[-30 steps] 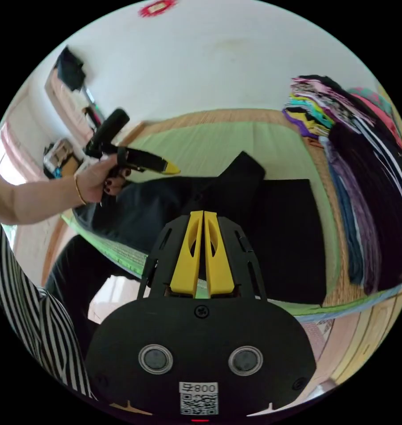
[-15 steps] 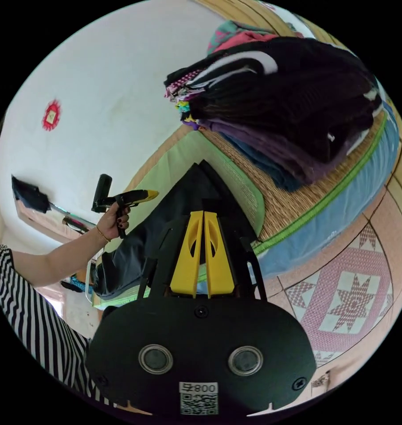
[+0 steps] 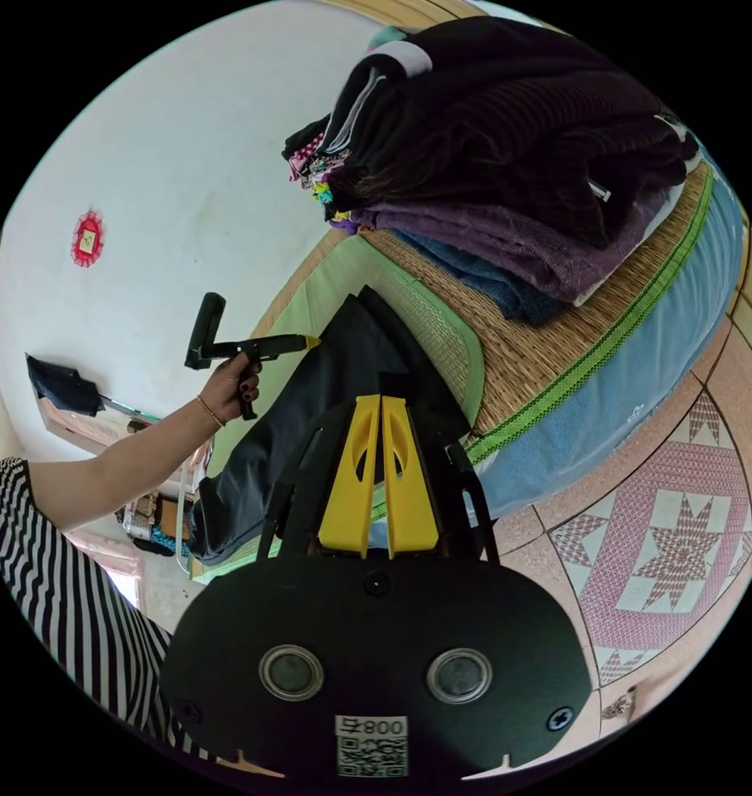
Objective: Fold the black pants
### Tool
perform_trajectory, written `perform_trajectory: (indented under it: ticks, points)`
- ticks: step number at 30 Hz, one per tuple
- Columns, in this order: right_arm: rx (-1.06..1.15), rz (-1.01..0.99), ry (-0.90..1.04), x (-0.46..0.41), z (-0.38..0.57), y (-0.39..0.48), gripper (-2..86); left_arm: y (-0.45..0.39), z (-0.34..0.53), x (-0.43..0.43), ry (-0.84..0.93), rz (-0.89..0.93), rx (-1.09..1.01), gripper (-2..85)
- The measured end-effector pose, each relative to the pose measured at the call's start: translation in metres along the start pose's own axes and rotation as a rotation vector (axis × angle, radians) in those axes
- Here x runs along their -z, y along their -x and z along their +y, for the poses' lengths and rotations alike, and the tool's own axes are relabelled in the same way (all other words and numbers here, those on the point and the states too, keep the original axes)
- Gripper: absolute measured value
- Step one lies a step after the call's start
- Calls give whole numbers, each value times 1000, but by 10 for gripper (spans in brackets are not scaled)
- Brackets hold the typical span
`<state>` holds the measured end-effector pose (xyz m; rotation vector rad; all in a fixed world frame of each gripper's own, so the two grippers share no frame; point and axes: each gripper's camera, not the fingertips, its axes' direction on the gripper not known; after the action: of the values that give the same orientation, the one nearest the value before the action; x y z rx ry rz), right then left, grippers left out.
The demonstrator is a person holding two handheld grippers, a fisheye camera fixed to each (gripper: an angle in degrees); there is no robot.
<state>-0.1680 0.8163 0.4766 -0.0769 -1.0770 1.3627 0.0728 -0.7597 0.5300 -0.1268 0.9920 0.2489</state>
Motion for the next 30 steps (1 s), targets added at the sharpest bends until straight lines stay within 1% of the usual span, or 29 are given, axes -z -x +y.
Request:
perform_trajectory:
  ticks: [10,13,17,21,24,30]
  points:
    - [21,-50,-88,56,10,-27,1,-19,-24,6,-138,78,-86,3]
    - [16,-51,-100,70,16,-40,1,-23,-34,-7,-114,59,-94,3]
    - [-31,-28,-39,61,24,-69,1,-16,-42,-38,-19,20,-59,3]
    - [-66,-59,-43,60,28,-91,1,-10,-41,-44,-41,62,-18,4]
    - [-53,-33,-20,60,28,-98,1,-9,-42,-46,-33,43,-27,4]
    - [-95,-55,-24,62,37,-119,1,-8,-44,-58,-24,42,-17,5]
